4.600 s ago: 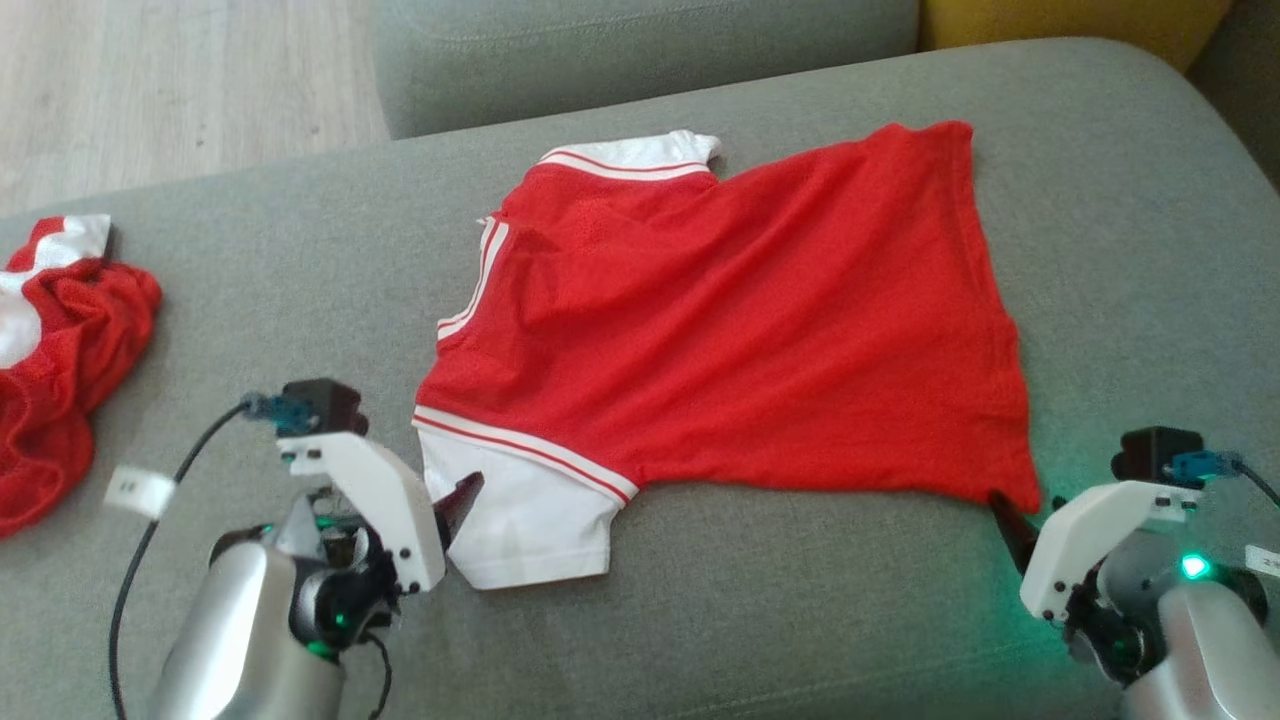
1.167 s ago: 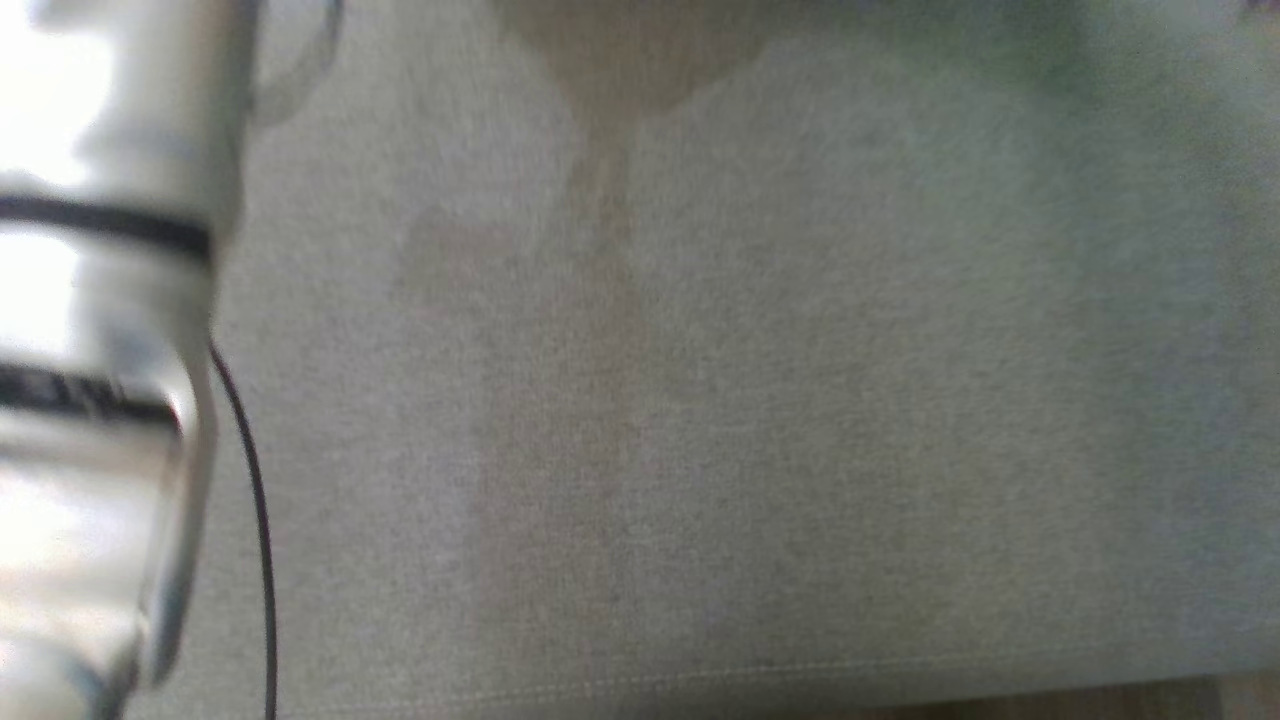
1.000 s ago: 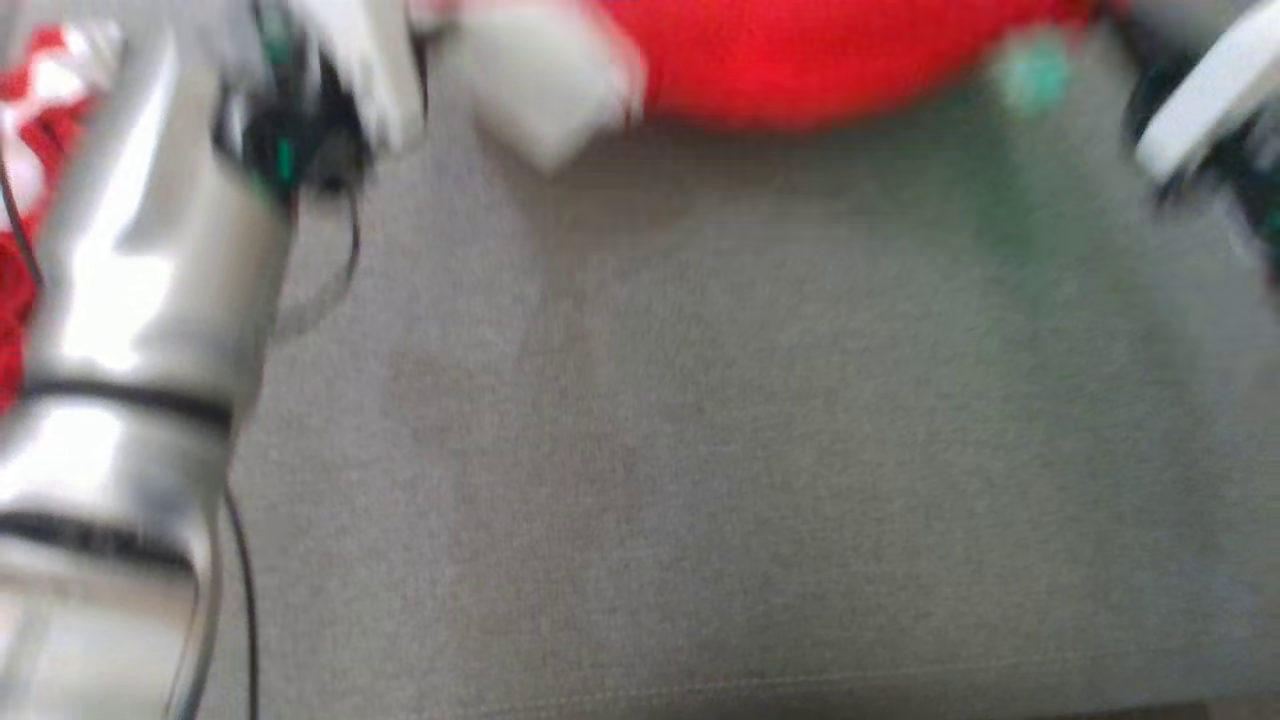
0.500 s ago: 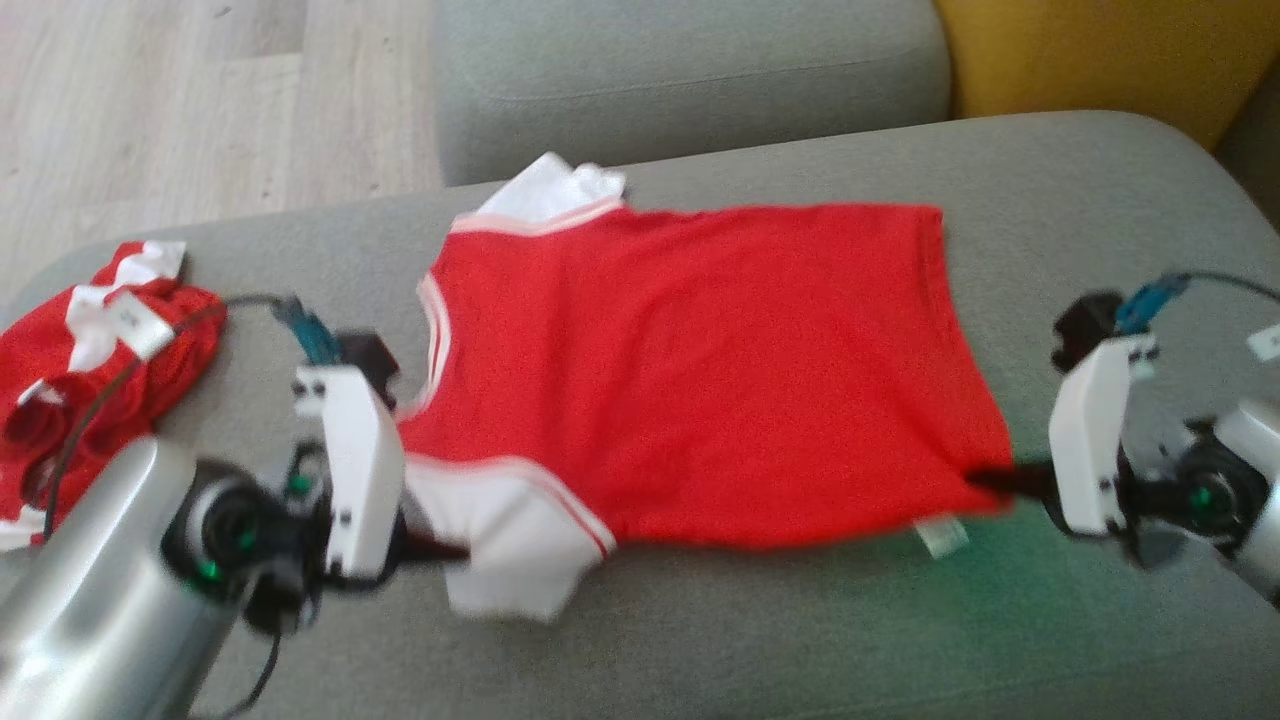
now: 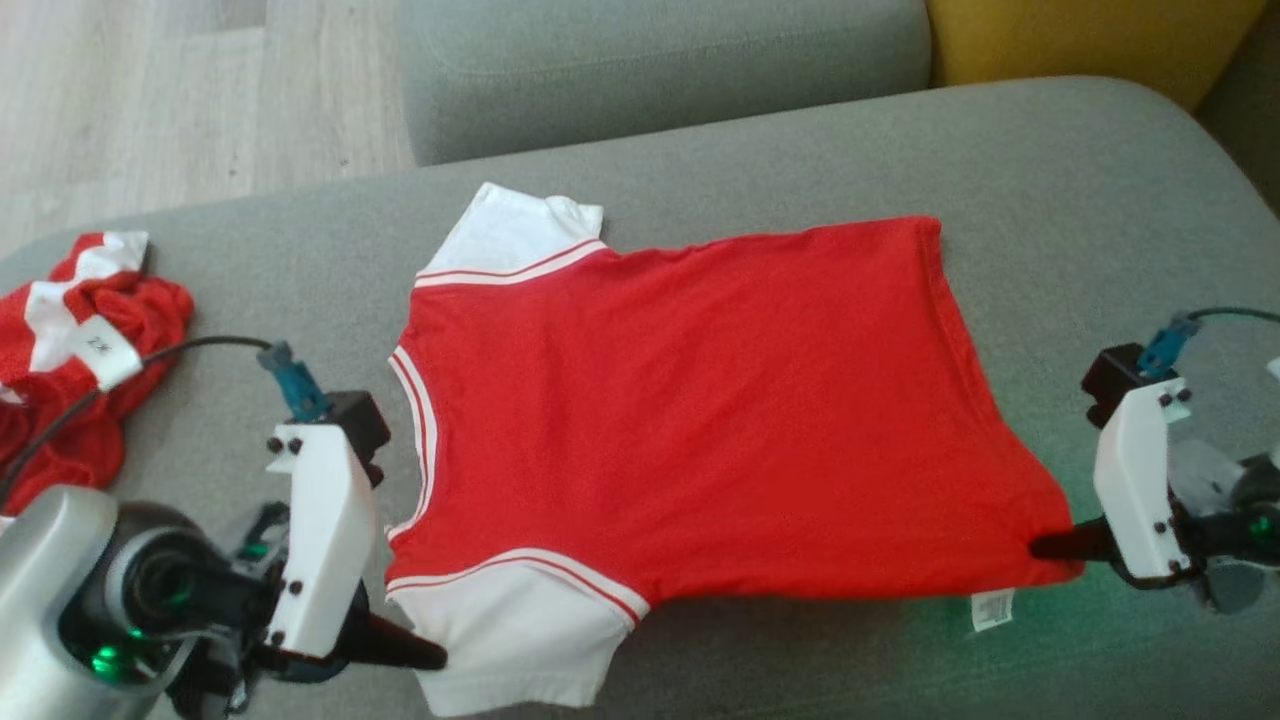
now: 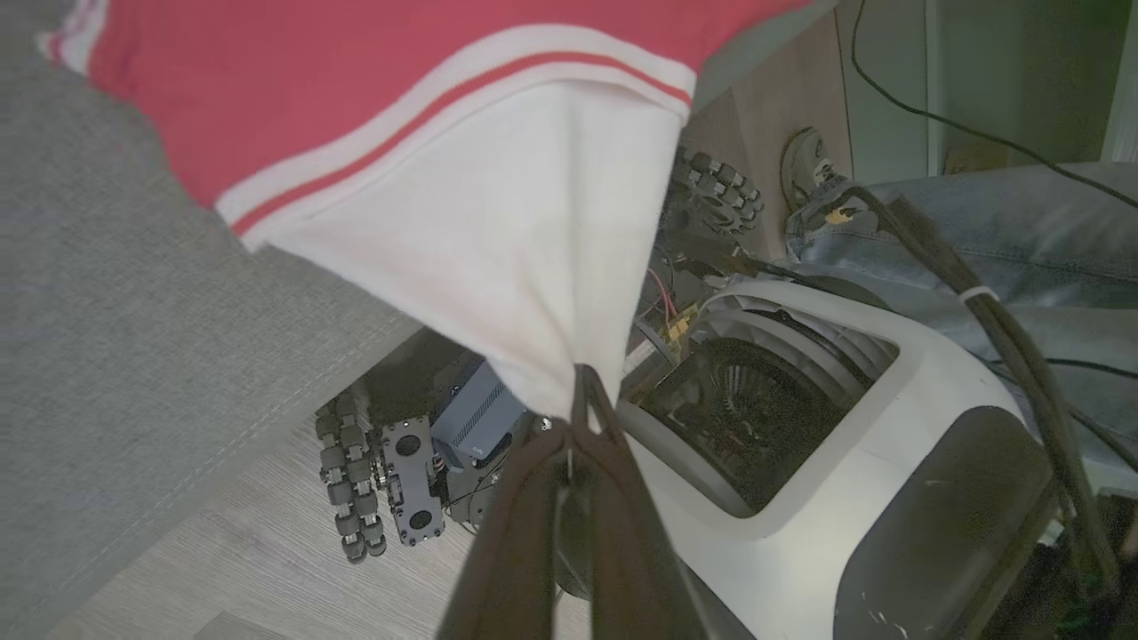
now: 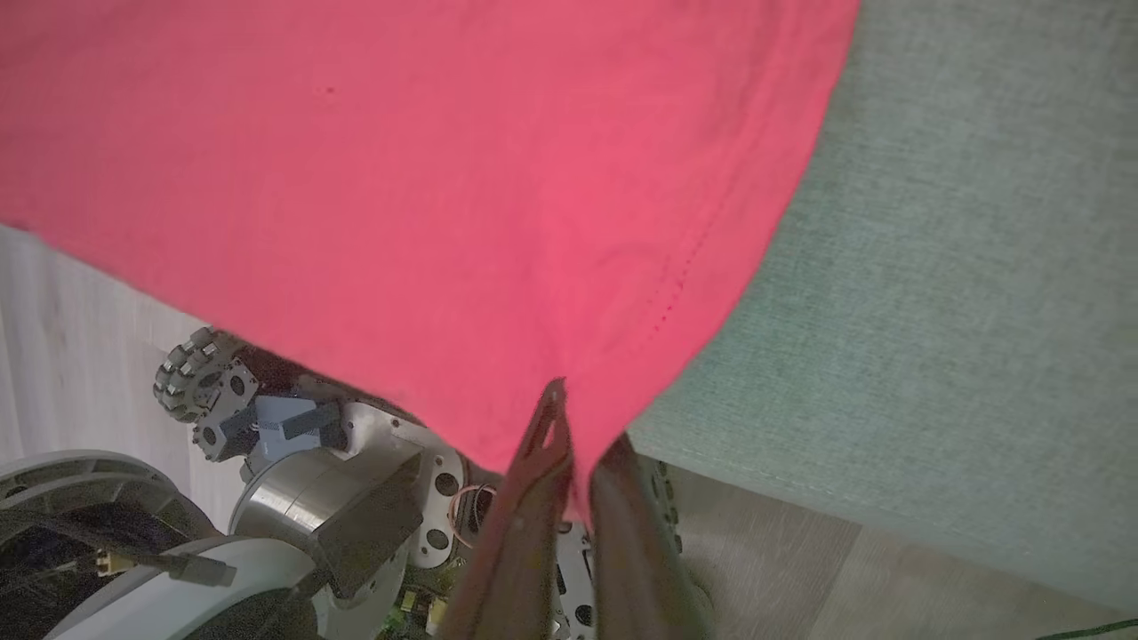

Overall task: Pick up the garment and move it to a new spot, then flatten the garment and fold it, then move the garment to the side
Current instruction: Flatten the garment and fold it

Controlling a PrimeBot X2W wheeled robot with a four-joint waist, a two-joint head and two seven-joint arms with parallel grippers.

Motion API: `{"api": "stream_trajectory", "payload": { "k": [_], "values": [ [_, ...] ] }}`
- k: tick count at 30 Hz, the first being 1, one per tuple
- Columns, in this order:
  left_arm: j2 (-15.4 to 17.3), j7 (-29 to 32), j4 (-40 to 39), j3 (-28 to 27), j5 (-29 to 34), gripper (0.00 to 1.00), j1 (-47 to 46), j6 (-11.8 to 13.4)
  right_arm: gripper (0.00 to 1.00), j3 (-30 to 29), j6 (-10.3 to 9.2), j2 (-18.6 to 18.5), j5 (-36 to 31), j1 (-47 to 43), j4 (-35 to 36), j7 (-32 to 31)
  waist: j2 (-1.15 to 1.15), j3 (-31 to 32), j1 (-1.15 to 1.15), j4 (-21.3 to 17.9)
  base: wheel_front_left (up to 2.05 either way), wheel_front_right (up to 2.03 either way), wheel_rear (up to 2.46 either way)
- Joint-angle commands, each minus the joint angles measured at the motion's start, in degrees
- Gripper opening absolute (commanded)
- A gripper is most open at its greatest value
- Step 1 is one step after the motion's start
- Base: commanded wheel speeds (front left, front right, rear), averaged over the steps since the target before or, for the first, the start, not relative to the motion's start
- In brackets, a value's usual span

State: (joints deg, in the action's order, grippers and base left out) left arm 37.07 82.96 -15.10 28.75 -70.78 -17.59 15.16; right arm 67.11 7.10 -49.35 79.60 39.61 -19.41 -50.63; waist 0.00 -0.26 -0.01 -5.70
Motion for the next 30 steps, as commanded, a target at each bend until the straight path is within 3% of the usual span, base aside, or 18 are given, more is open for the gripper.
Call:
{"api": "stream_trajectory", "payload": {
  "k": [1,12,18,30],
  "values": [
    [2.8,0.3,-2.1,-4.2,-0.3,0.00,-2.5,0.7,0.00,-1.6,0.39,-2.1,-0.2,0.5,0.3,0.0,0.00,-0.7,0.01,-0.1,0.00,0.00,0.00],
    [1.3,1.9,-2.7,-4.6,-1.4,0.00,-6.5,1.9,0.00,-6.1,0.39,-0.7,-0.5,4.0,-0.7,0.4,0.00,-4.7,0.01,-1.0,0.00,0.00,0.00],
    [-1.2,0.2,2.8,-5.4,0.0,0.00,-12.3,2.3,0.00,-8.7,0.39,1.9,1.7,6.2,-3.2,-0.1,0.00,-7.4,0.01,-2.2,0.00,0.00,0.00],
    [-4.7,-6.5,19.4,-4.6,7.1,0.00,-23.6,-0.3,0.00,-13.0,0.39,9.0,5.8,9.4,-13.9,1.7,0.00,-13.0,0.01,-4.4,0.00,0.00,0.00]
  ]
}}
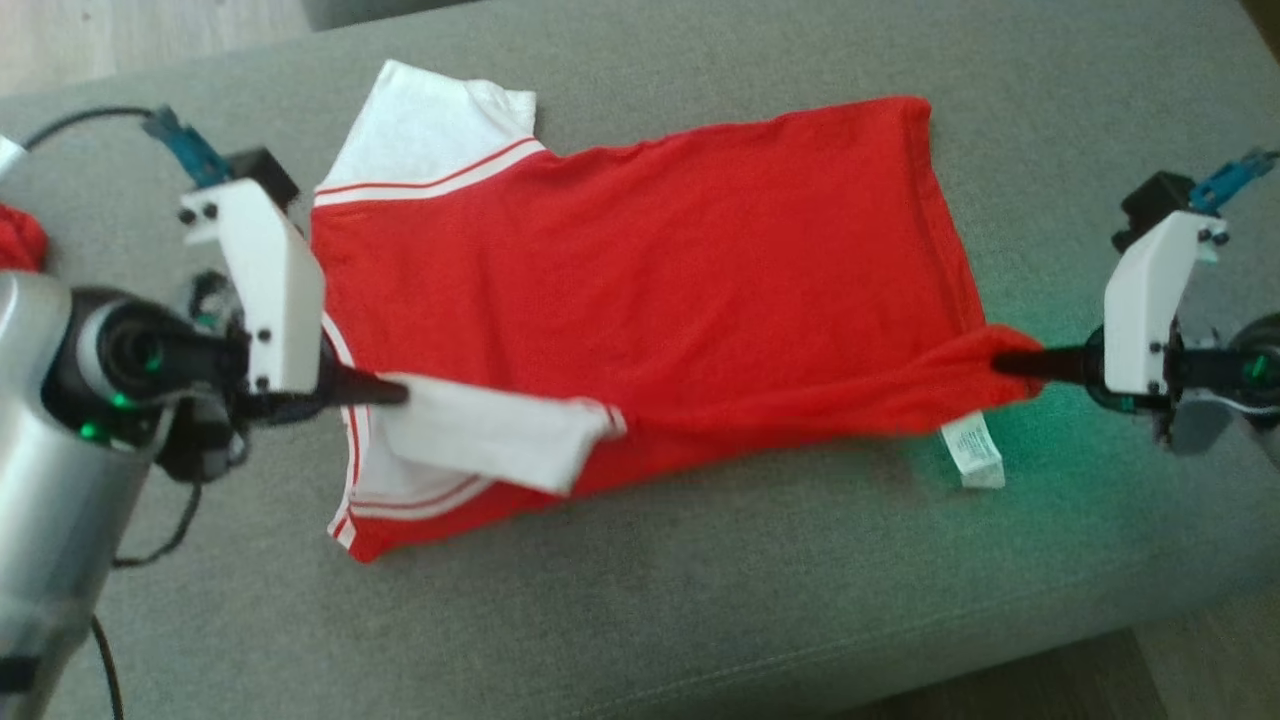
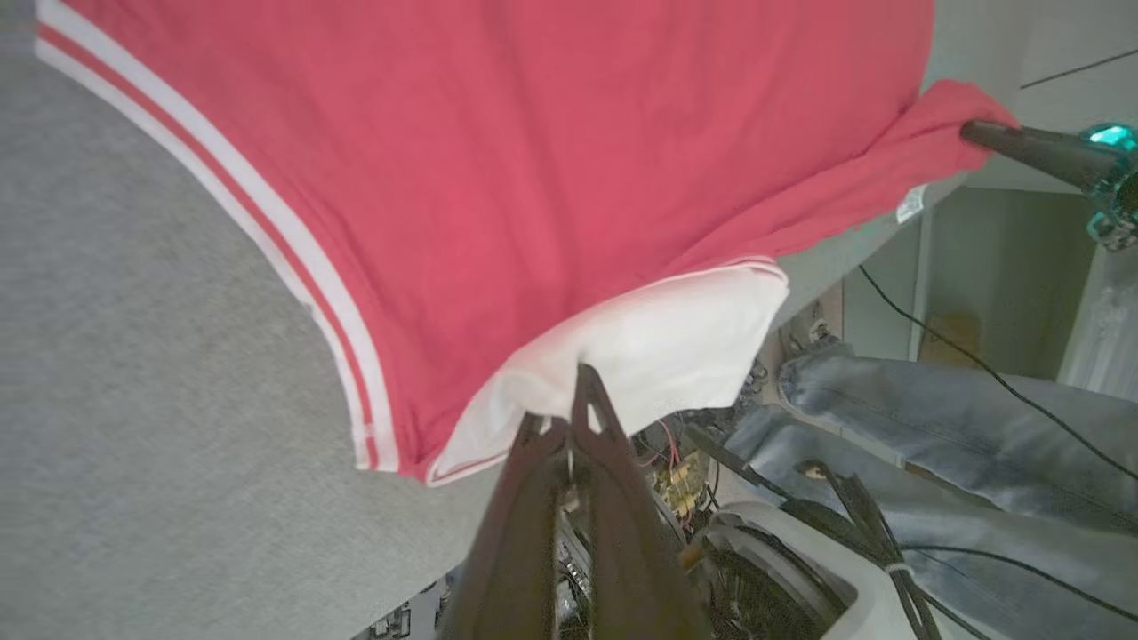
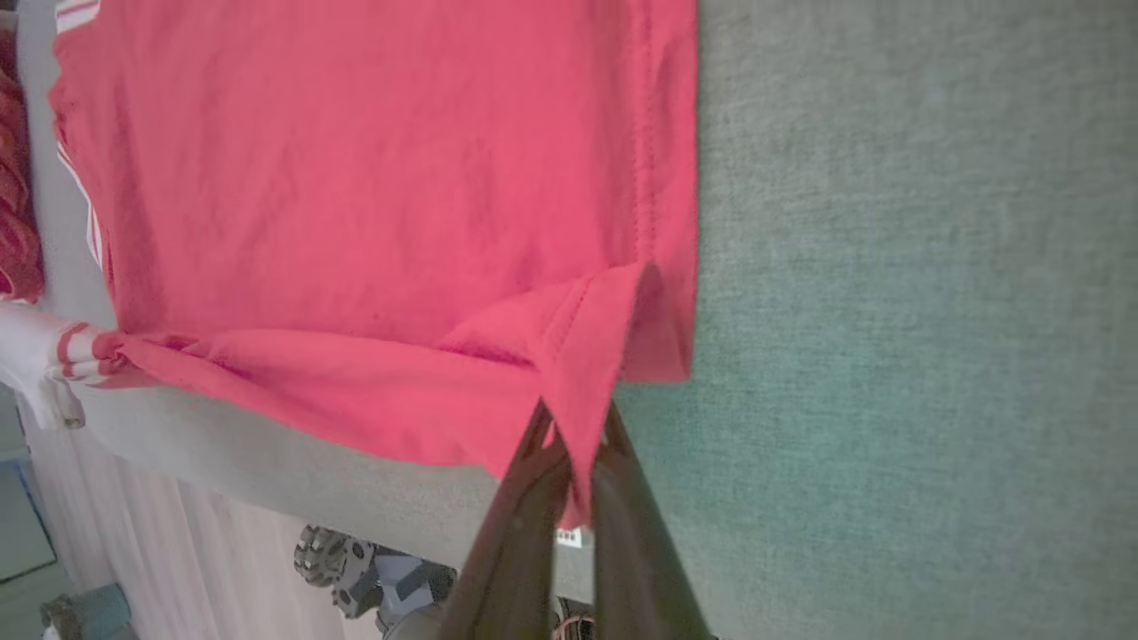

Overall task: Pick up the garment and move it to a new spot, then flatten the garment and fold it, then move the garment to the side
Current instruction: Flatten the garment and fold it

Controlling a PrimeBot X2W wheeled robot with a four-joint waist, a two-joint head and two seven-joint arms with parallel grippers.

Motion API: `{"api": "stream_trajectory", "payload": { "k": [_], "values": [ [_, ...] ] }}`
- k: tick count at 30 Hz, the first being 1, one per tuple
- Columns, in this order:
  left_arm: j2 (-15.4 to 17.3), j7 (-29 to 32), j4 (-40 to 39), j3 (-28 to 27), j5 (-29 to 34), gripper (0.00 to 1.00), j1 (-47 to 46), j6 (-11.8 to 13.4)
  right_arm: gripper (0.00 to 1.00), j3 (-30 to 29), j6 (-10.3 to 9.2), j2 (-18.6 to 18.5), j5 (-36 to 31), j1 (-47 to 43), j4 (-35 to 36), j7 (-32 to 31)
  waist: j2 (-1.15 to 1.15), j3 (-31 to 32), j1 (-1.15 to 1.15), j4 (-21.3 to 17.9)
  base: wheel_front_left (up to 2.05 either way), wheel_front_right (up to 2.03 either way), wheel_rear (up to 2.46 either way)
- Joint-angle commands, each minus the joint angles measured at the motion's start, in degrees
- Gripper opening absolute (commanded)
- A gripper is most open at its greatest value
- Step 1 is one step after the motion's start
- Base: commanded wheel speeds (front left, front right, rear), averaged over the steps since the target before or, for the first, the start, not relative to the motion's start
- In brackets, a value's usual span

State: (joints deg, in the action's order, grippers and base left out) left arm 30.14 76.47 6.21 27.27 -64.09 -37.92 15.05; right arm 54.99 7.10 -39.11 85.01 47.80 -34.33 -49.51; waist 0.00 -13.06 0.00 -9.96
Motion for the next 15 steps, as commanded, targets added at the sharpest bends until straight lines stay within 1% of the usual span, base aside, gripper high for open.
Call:
{"api": "stream_trajectory", "payload": {
  "k": [1,6,12,13,14,15],
  "values": [
    [2.2,-0.4,-0.9,-2.9,0.9,0.00,-3.8,-0.4,0.00,-1.1,0.39,-0.8,0.6,1.5,0.1,0.7,0.00,-0.4,0.00,-0.2,0.00,0.00,0.00],
    [1.9,-1.7,2.8,-2.2,2.6,0.00,-5.9,-1.4,0.00,-2.2,0.39,1.8,1.6,3.1,-4.0,1.5,0.00,-1.5,0.00,-0.2,0.00,0.00,0.00],
    [1.2,-5.1,6.8,-1.4,5.2,0.00,-8.0,-3.1,0.00,-3.2,0.39,4.1,2.2,4.6,-7.6,2.6,0.00,-1.9,0.00,0.2,0.00,0.00,0.00],
    [0.7,-6.1,7.5,-1.6,5.3,0.00,-8.2,-3.4,0.23,-3.3,0.39,4.4,2.3,4.8,-8.0,2.9,0.00,-1.9,0.00,0.3,0.00,0.00,0.00],
    [0.1,-7.1,8.2,-1.6,5.4,0.17,-8.4,-3.8,0.58,-3.5,0.39,4.7,2.3,4.9,-8.3,3.3,0.00,-1.7,0.00,0.3,0.00,0.00,0.00],
    [-0.3,-8.1,9.0,-1.6,5.6,0.74,-8.6,-4.2,1.00,-3.6,0.39,5.0,2.4,5.0,-8.5,3.8,0.00,-1.5,0.00,0.4,0.00,0.00,0.00]
  ]
}}
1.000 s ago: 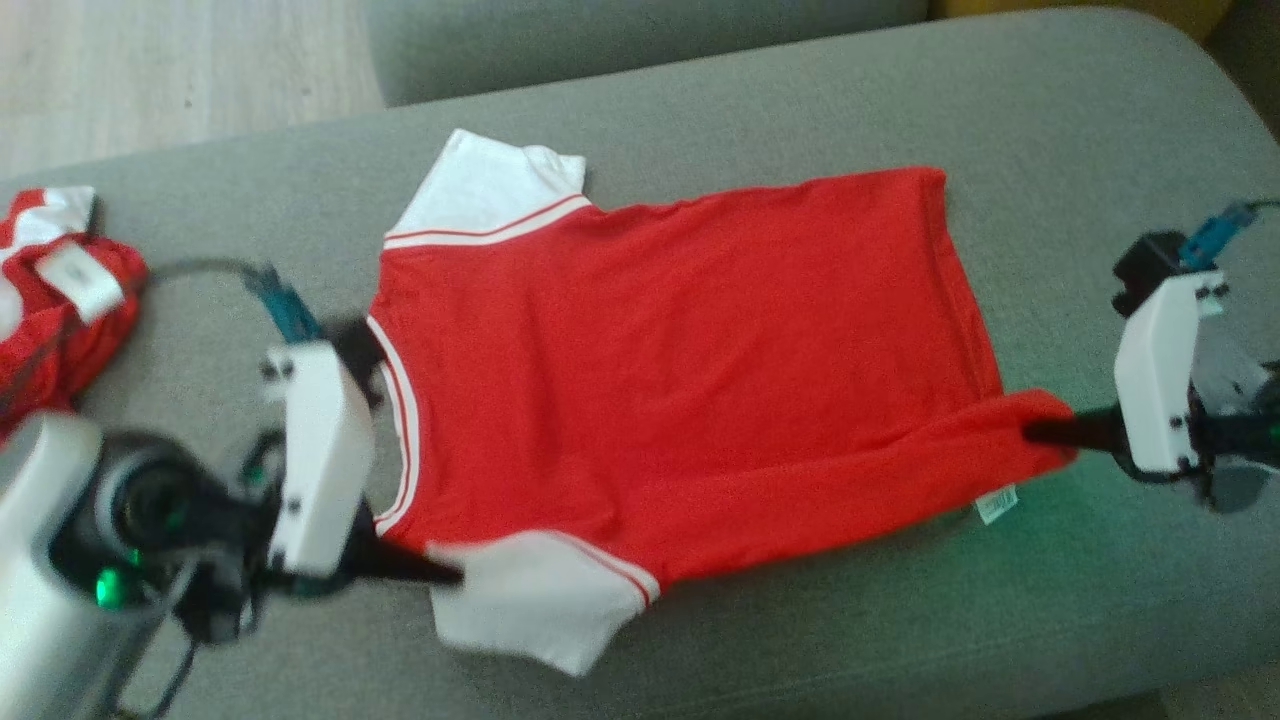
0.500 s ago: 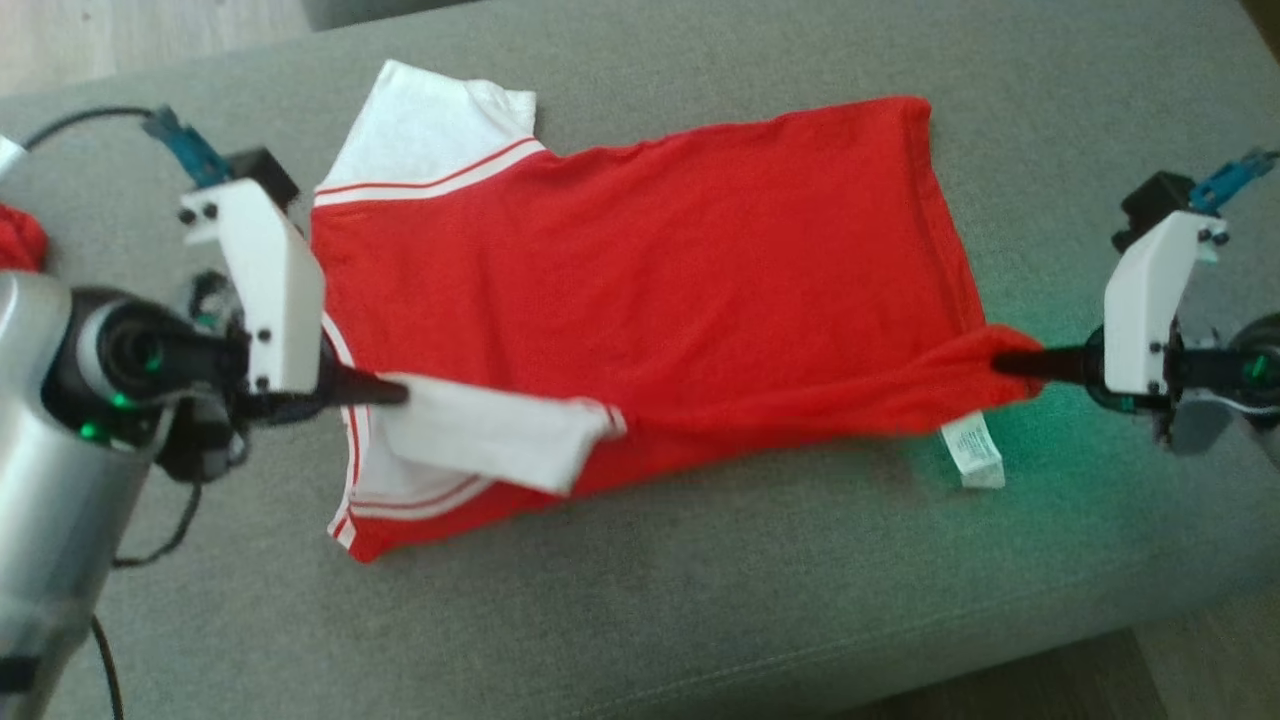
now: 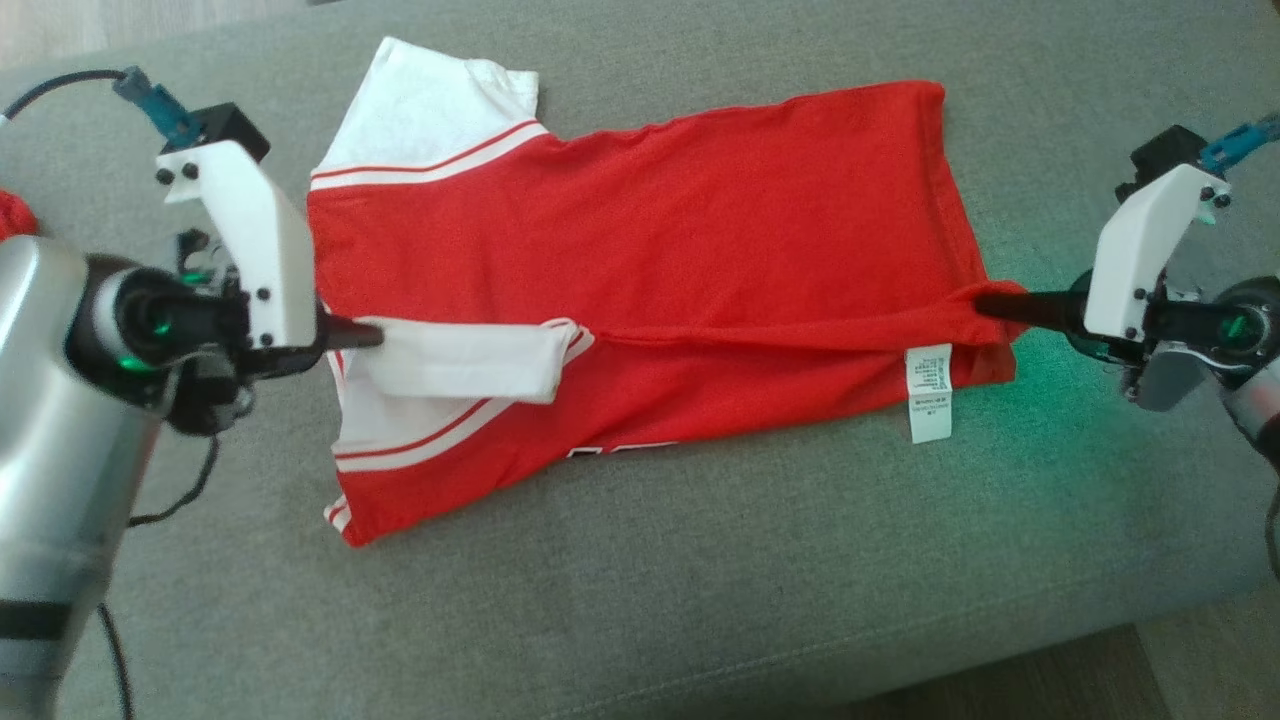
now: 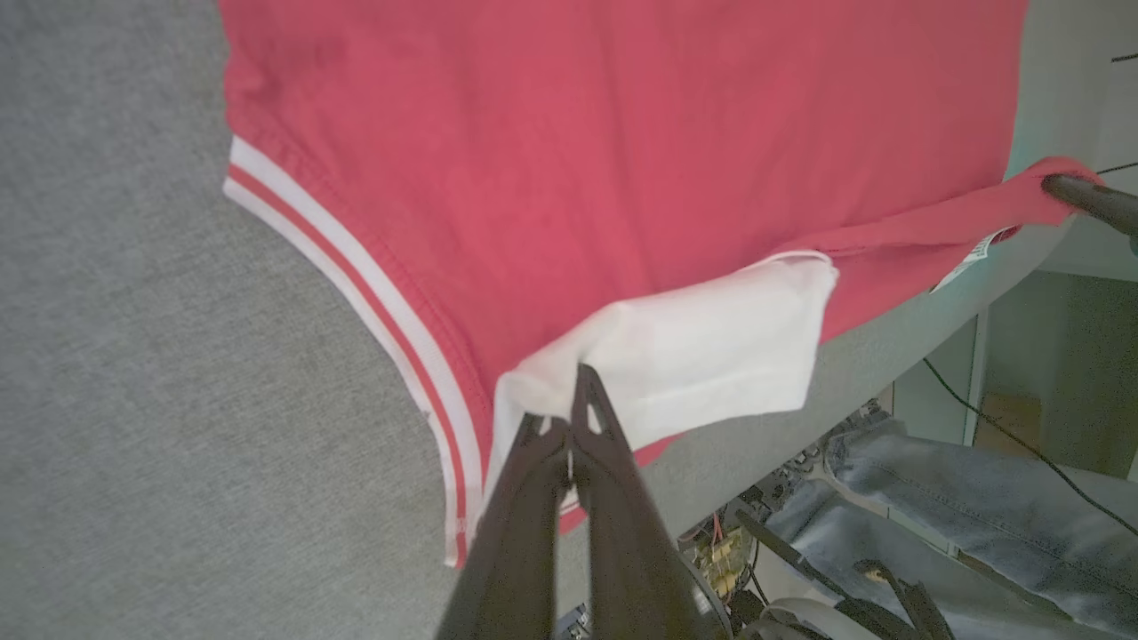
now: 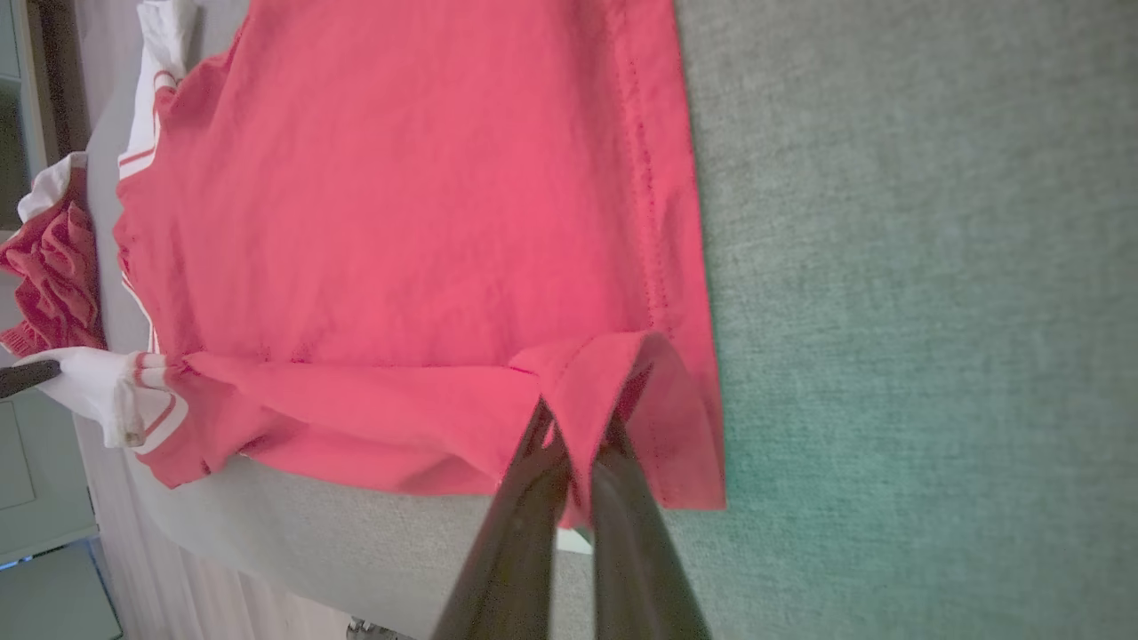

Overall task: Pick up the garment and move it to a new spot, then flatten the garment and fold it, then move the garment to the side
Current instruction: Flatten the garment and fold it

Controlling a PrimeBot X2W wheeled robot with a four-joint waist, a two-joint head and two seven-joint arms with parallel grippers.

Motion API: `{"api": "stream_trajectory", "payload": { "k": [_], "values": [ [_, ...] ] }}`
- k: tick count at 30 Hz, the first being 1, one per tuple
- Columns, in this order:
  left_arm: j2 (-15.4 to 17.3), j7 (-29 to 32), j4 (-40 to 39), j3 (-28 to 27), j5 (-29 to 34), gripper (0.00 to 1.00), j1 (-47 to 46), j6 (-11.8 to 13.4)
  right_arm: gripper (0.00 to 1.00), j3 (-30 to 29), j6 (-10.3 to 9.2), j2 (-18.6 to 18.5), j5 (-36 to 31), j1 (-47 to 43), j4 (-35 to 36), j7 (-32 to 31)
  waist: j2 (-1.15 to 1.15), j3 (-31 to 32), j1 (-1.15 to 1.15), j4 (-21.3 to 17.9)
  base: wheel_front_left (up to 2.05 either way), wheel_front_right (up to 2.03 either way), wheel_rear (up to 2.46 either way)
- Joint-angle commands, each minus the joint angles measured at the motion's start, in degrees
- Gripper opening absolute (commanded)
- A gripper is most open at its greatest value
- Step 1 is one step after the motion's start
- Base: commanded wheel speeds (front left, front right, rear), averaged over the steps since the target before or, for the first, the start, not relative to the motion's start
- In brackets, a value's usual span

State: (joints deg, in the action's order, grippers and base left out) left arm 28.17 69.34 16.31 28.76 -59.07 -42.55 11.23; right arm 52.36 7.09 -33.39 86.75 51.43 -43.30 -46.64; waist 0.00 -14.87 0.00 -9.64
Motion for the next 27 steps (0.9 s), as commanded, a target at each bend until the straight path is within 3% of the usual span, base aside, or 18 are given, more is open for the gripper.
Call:
{"api": "stream_trajectory", "payload": {
  "k": [1,8,12,15,16,17,18,22,27],
  "values": [
    [1.2,-2.0,-0.3,-3.1,0.8,1.00,-4.1,-0.8,1.00,-1.1,0.40,-0.4,0.7,1.3,0.3,1.4,0.00,0.5,0.00,0.2,0.00,0.00,0.00],
    [-0.7,-11.6,3.9,-3.5,3.2,1.00,-4.2,-4.9,1.00,-3.3,0.40,-0.1,0.9,-0.3,2.6,8.4,0.00,3.9,0.00,0.8,0.00,0.00,0.00],
    [-0.7,-21.6,3.4,-3.1,7.8,1.00,-3.0,-7.4,1.00,-4.9,0.40,-1.5,-1.6,-3.0,7.7,19.1,0.00,6.6,0.00,1.4,0.00,0.00,0.00],
    [-1.3,-31.0,1.1,-2.9,11.5,1.00,-0.5,-8.3,1.00,-6.4,0.40,-2.7,-5.7,-5.7,10.3,31.2,0.00,8.3,0.00,2.0,0.00,0.00,0.00],
    [-1.3,-31.0,1.1,-2.9,11.5,1.00,-0.5,-8.3,1.00,-6.4,0.40,-2.7,-5.7,-5.7,10.3,31.2,0.00,8.3,0.00,2.0,0.00,0.00,0.00],
    [-1.2,-37.4,-1.2,-2.3,14.8,1.00,2.1,-8.0,1.00,-7.3,0.40,-3.1,-8.7,-7.9,11.4,39.6,0.00,9.4,0.00,2.3,0.00,0.00,0.00],
    [-1.2,-37.4,-1.2,-2.3,14.8,1.00,2.1,-8.0,1.00,-7.3,0.40,-3.1,-8.7,-7.9,11.4,39.6,0.00,9.4,0.00,2.3,0.00,0.00,0.00],
    [-0.8,-49.8,-7.0,-1.3,21.7,1.00,9.1,-5.0,1.00,-8.9,0.40,-2.6,-14.1,-13.3,11.6,52.7,0.00,10.9,0.00,2.7,0.00,0.00,0.00],
    [-1.7,-64.2,-12.5,-2.0,27.8,1.00,19.0,1.5,1.00,-12.4,0.40,-0.6,-21.6,-20.0,8.7,60.8,0.00,11.6,0.00,3.4,0.00,0.00,0.00]
  ]
}}
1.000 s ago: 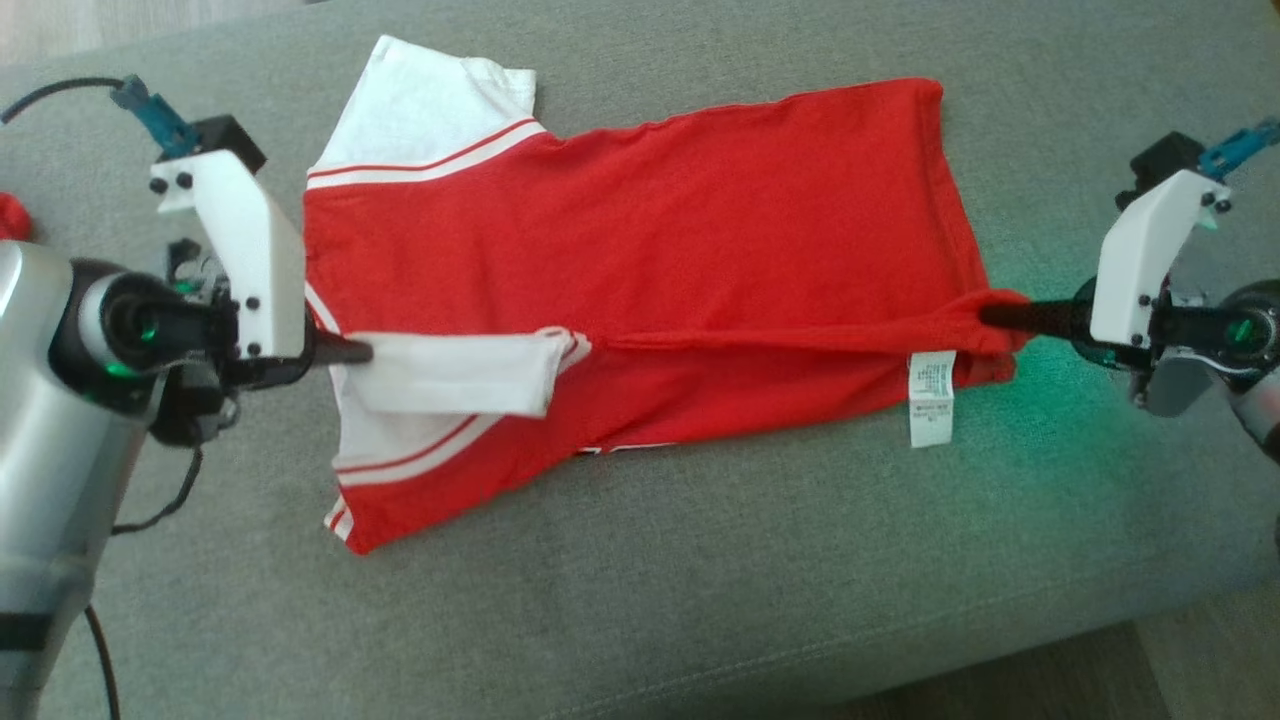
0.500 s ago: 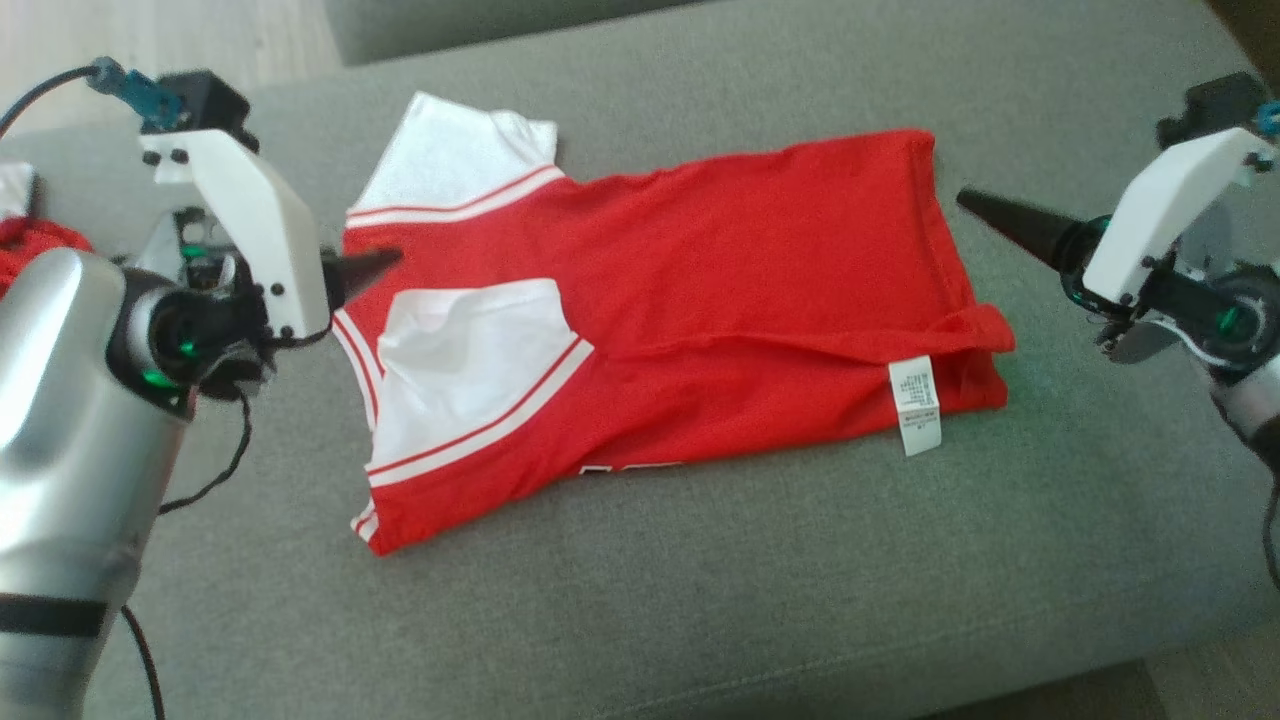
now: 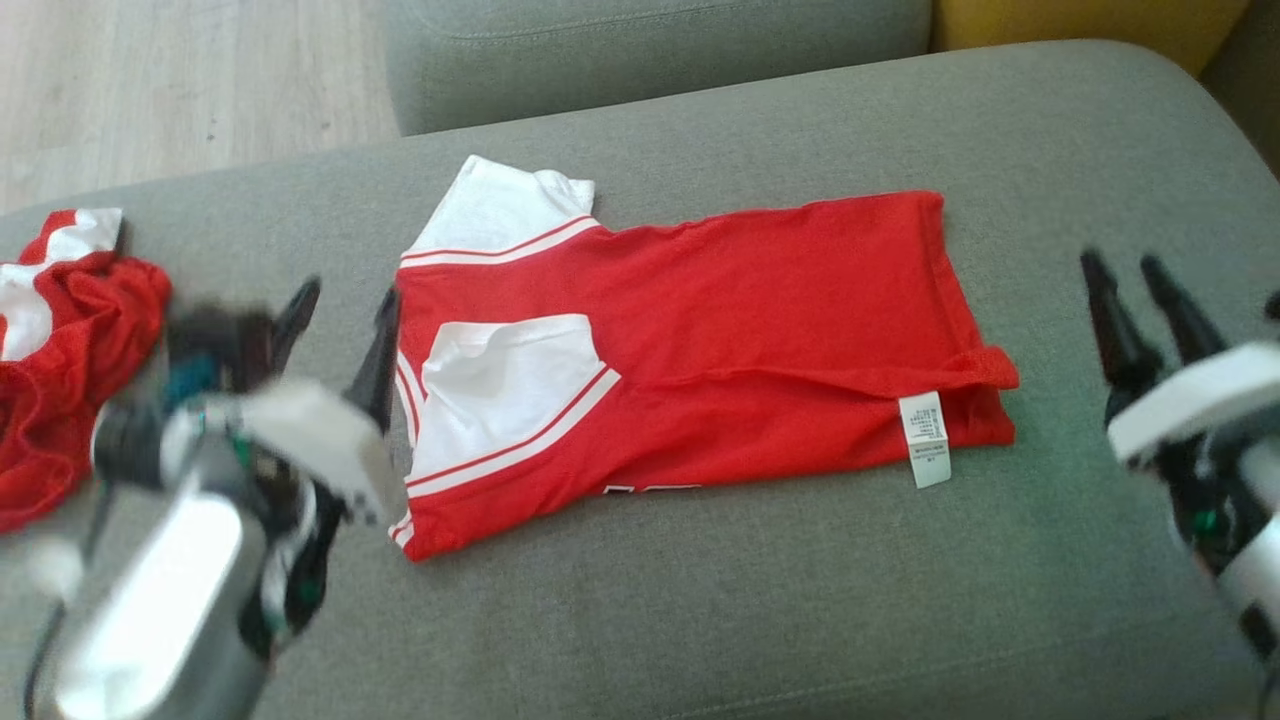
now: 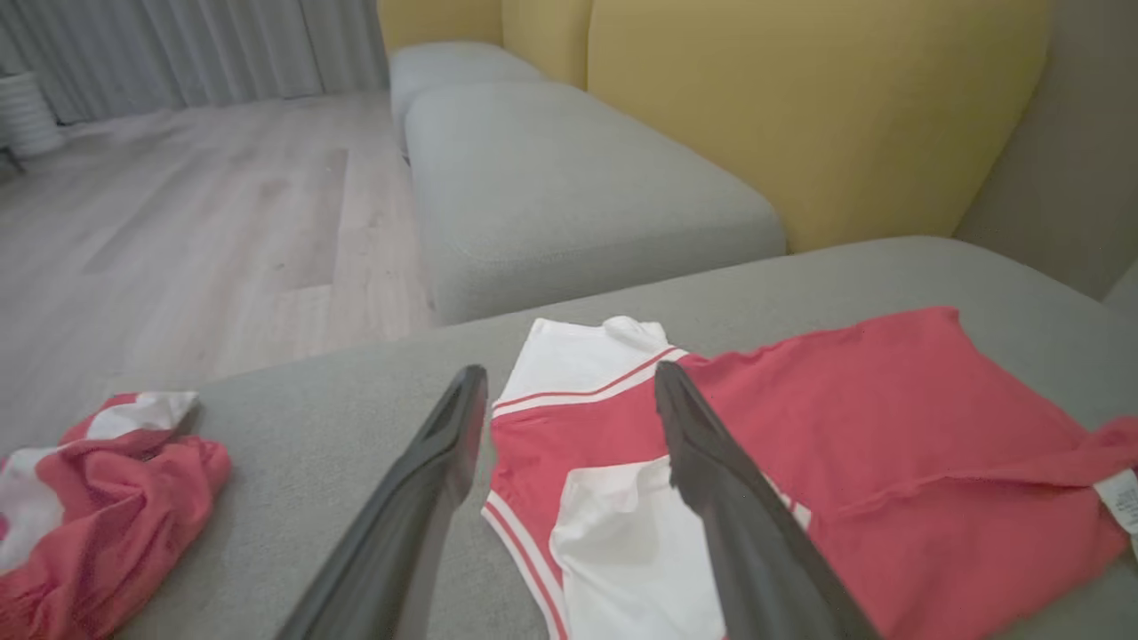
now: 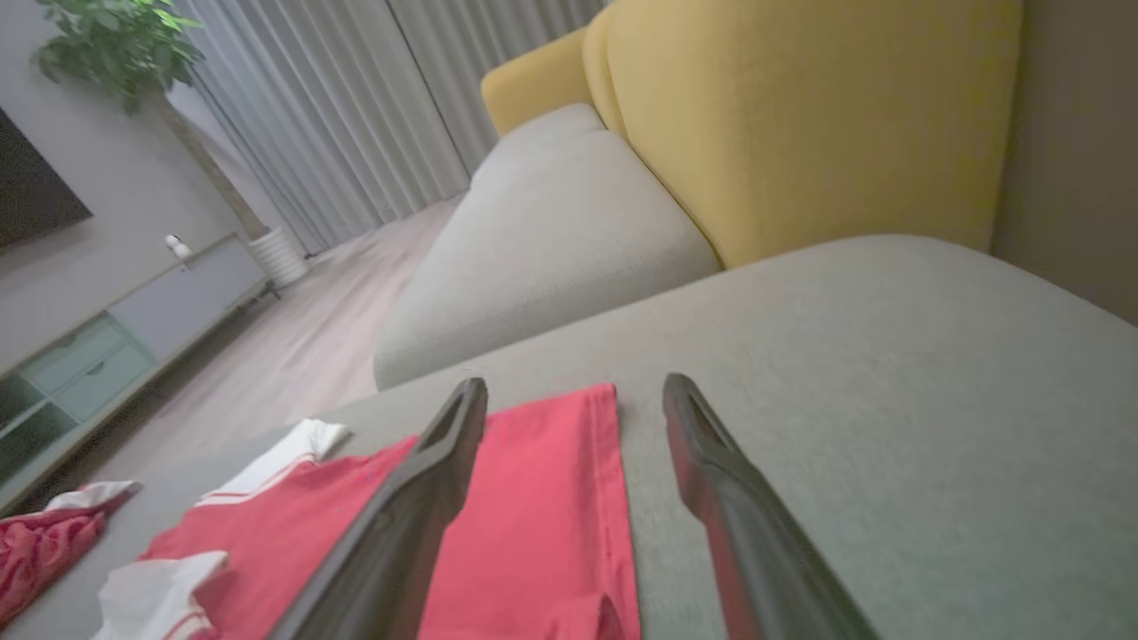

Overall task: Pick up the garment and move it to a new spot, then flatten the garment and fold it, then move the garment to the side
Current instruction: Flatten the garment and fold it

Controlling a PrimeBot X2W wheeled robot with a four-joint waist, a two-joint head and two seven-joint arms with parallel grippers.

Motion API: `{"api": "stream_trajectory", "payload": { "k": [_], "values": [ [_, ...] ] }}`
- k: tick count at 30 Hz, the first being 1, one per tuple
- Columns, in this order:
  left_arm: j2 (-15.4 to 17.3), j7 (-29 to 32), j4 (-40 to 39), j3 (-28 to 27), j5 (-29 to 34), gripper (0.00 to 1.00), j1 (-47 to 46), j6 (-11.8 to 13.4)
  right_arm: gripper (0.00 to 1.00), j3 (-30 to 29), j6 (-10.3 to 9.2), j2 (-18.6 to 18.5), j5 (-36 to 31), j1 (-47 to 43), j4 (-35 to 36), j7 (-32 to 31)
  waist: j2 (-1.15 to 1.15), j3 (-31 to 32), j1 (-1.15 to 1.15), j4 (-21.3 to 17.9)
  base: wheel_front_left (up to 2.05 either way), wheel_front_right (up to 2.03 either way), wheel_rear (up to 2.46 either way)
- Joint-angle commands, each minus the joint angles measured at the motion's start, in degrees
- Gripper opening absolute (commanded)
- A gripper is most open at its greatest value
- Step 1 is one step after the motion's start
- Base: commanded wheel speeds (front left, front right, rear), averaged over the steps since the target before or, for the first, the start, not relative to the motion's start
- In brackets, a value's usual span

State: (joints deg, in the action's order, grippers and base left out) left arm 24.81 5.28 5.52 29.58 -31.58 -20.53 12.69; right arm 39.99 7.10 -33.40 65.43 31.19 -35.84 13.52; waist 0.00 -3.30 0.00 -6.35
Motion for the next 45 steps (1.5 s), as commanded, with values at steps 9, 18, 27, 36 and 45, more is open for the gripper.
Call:
{"api": "stream_trajectory", "payload": {
  "k": [9,18,27,36,45],
  "values": [
    [-2.4,-8.8,0.7,-1.1,2.8,1.00,10.8,7.5,1.00,-7.1,0.39,8.2,-10.7,-8.8,-5.3,-1.1,0.00,-0.4,0.00,0.4,0.00,0.00,0.00],
    [-6.9,-4.2,9.9,4.0,2.6,1.00,8.8,6.3,1.00,-11.4,0.39,13.2,-17.9,-6.5,-12.1,-6.7,0.00,-2.2,0.00,0.9,0.00,0.00,0.00],
    [-7.6,1.6,13.2,5.4,1.4,1.00,5.7,5.1,1.00,-13.6,0.39,15.7,-25.4,-3.3,-16.9,-9.7,0.00,-4.0,0.00,1.4,0.00,0.00,0.00],
    [-7.1,7.9,12.3,5.7,-0.5,0.00,5.7,5.8,0.04,-13.2,0.39,17.4,-27.7,-3.4,-18.0,-15.1,0.00,-3.9,0.00,2.0,0.00,0.00,0.00],
    [-2.4,7.8,6.4,3.7,-1.6,0.00,9.0,6.3,0.00,-14.4,0.39,13.7,-28.7,-6.2,-13.8,-15.1,0.00,-1.5,0.00,2.4,0.00,0.00,0.00]
  ]
}}
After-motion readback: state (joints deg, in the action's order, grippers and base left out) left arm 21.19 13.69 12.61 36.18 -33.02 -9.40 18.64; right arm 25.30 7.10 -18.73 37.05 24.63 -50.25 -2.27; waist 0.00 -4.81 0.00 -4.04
